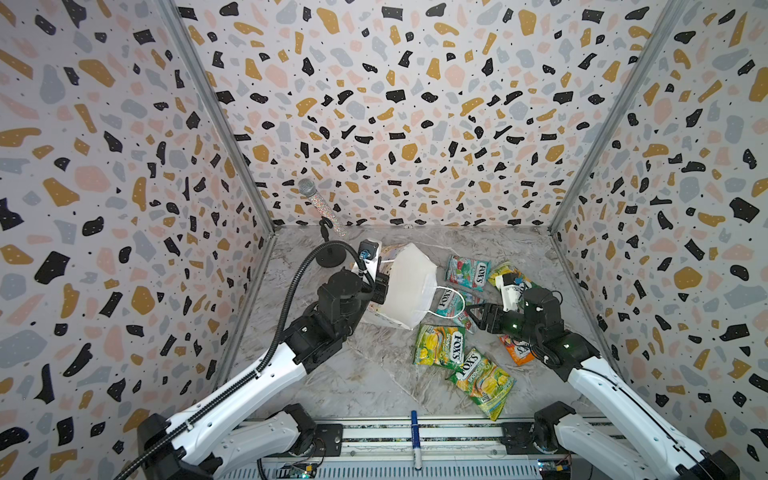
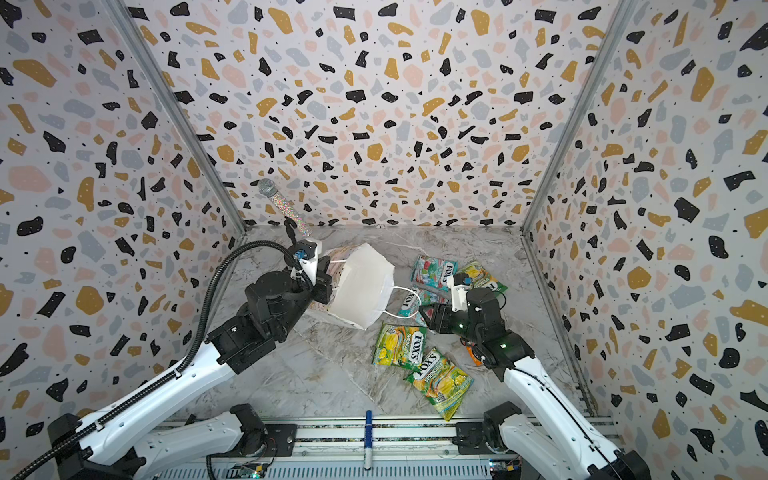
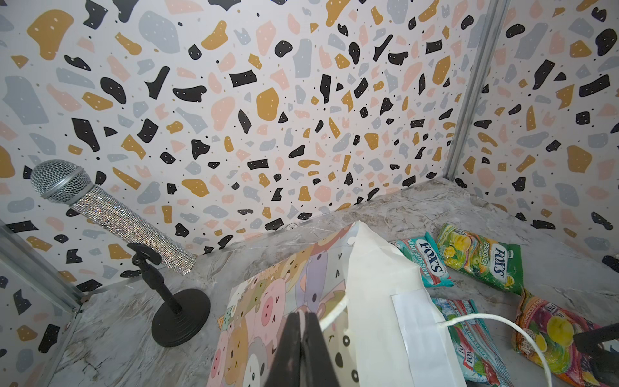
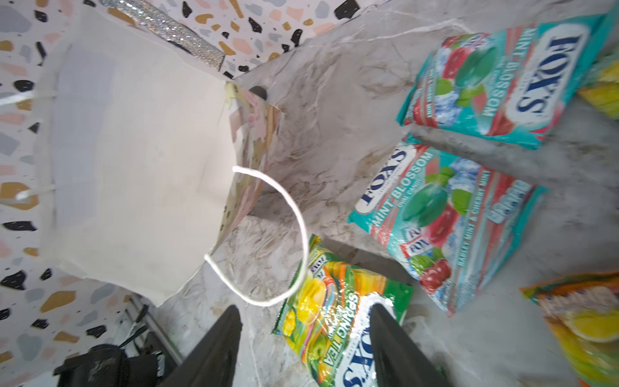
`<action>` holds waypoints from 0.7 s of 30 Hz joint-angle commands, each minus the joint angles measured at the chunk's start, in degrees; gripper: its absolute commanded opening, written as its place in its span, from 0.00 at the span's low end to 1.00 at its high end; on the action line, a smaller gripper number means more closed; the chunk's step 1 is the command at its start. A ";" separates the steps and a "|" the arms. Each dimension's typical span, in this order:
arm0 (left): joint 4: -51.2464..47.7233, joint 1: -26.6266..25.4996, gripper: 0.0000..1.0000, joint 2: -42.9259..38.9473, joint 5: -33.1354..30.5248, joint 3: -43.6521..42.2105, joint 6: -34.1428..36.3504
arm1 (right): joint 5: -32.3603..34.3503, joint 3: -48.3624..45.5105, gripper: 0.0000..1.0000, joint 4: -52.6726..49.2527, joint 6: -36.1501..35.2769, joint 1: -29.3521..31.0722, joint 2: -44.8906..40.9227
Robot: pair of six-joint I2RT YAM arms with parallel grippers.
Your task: Take the snacks out of the paper bag
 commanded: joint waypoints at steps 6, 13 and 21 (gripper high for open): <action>2.98 0.07 0.00 -1.22 -0.83 -0.57 -0.35 | -8.67 2.71 0.55 9.07 2.10 0.07 8.68; 2.98 0.09 0.00 -1.13 -0.79 -0.56 -0.33 | -10.04 4.06 0.16 10.67 1.76 0.21 13.06; 2.93 0.09 0.00 -1.13 -0.72 -0.49 -0.26 | -5.63 7.69 0.00 4.91 0.83 0.28 6.79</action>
